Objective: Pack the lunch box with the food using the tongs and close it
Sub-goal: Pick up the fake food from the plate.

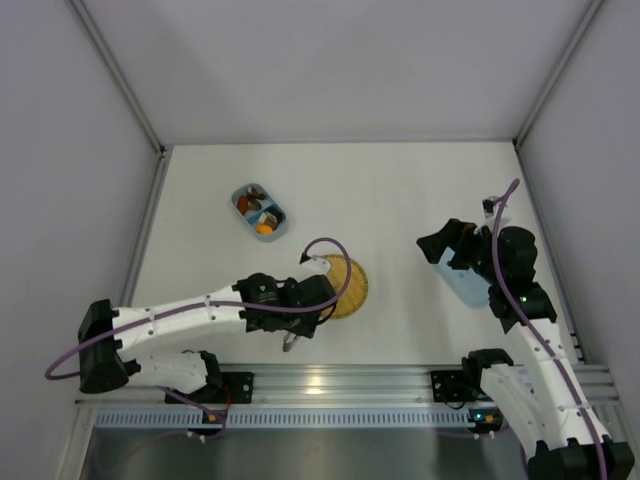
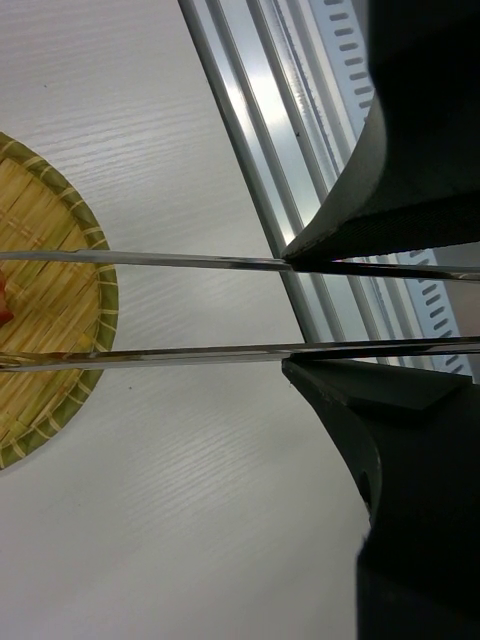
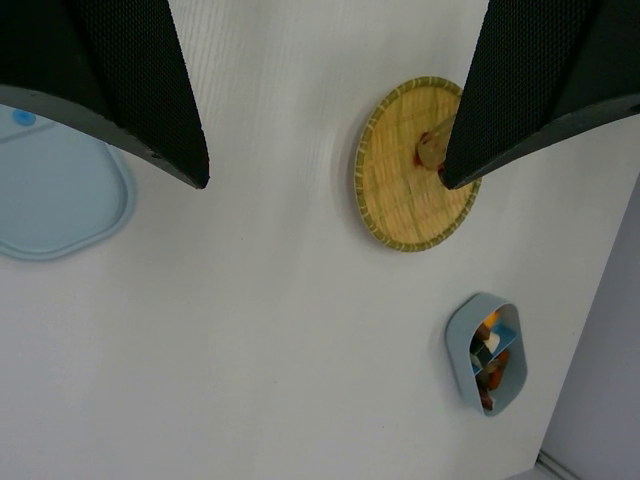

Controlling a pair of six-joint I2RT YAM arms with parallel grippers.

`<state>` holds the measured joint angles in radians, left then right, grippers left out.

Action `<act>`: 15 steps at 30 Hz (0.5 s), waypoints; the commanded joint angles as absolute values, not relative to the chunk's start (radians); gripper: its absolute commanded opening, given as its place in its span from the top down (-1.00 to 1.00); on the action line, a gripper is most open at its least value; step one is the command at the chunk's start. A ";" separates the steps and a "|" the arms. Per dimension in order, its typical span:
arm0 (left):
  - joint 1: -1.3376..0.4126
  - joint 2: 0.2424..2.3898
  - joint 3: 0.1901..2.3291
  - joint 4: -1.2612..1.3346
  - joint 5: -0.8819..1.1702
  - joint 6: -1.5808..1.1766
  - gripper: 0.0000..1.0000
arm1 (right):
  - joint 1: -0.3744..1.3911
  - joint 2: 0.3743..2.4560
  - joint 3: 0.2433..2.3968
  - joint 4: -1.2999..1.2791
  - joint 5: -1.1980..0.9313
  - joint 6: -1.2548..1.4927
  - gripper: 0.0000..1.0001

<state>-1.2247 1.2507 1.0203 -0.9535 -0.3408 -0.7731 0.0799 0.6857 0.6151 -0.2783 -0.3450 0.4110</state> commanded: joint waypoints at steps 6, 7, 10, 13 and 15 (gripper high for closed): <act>-1.232 1.262 1.071 -0.994 -0.373 -0.762 0.13 | 0.064 0.663 0.626 -0.284 -0.339 0.399 -0.99; -1.232 1.262 1.072 -0.996 -0.373 -0.762 0.15 | 0.063 0.664 0.623 -0.284 -0.339 0.400 -0.99; -1.232 1.266 1.080 -1.002 -0.379 -0.759 0.19 | 0.064 0.663 0.623 -0.282 -0.339 0.402 -0.99; -1.232 1.267 1.089 -1.009 -0.385 -0.758 0.24 | 0.064 0.663 0.620 -0.281 -0.339 0.402 -0.99; -1.232 1.264 1.095 -1.014 -0.391 -0.758 0.26 | 0.064 0.663 0.618 -0.282 -0.341 0.400 -0.99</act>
<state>-1.2259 1.2678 1.0485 -0.9886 -0.3607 -0.7605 0.0799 0.6804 0.6151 -0.2802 -0.3439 0.4110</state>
